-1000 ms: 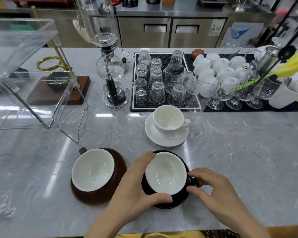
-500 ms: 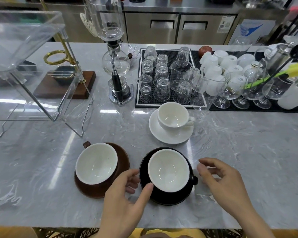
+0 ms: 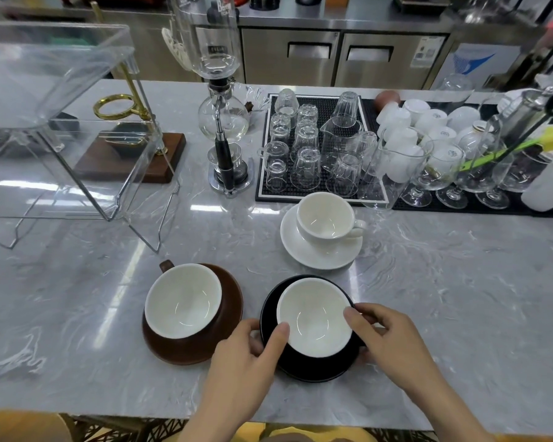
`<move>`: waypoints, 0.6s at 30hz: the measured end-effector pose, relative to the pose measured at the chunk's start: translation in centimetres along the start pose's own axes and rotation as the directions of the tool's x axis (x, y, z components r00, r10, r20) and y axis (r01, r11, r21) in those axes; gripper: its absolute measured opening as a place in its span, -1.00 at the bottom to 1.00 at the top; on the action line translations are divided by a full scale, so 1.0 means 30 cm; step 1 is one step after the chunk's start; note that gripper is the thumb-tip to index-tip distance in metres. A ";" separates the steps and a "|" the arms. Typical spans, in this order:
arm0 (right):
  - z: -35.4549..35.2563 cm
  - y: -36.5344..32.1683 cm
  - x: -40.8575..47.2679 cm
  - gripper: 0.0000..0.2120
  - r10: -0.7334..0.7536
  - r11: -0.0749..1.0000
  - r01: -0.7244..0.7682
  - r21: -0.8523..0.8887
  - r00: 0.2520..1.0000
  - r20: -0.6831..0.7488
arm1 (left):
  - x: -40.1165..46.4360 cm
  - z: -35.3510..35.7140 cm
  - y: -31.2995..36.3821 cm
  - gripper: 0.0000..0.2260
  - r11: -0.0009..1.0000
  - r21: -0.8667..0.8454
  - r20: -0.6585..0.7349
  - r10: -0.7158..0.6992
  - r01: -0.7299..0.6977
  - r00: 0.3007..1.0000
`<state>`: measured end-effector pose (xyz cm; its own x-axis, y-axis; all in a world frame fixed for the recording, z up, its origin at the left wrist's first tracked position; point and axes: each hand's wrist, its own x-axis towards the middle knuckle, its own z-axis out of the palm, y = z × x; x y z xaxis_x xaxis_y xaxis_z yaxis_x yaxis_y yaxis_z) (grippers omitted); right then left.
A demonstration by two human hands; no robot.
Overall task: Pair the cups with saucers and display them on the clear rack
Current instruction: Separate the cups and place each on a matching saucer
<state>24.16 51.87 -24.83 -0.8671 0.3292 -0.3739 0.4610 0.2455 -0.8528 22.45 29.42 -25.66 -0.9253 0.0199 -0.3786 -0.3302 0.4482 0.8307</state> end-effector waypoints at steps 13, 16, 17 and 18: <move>-0.002 -0.031 -0.013 -0.81 0.028 0.988 -0.027 0.154 1.000 0.001 | 0.005 0.022 0.023 -0.68 0.981 -0.190 0.006 -0.048 0.048 0.999; -0.011 -0.067 -0.020 -0.86 -0.012 0.978 0.016 0.207 1.000 -0.023 | 0.005 0.009 0.055 -0.67 0.971 -0.241 -0.048 -0.004 -0.008 0.999; -0.015 -0.084 -0.020 -0.87 -0.033 0.974 0.041 0.222 0.999 -0.037 | 0.006 0.003 0.072 -0.64 0.966 -0.259 -0.064 0.011 -0.028 0.998; -0.020 -0.099 -0.026 -0.89 -0.054 0.969 0.065 0.239 0.997 -0.051 | 0.004 -0.001 0.086 -0.59 0.958 -0.284 -0.074 0.024 -0.044 0.997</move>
<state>23.58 51.43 -21.80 -0.8802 0.3611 -0.3081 0.3452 0.0413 -0.9376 21.50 30.54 -23.54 -0.9443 -0.0358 -0.3272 -0.3283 0.1744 0.9283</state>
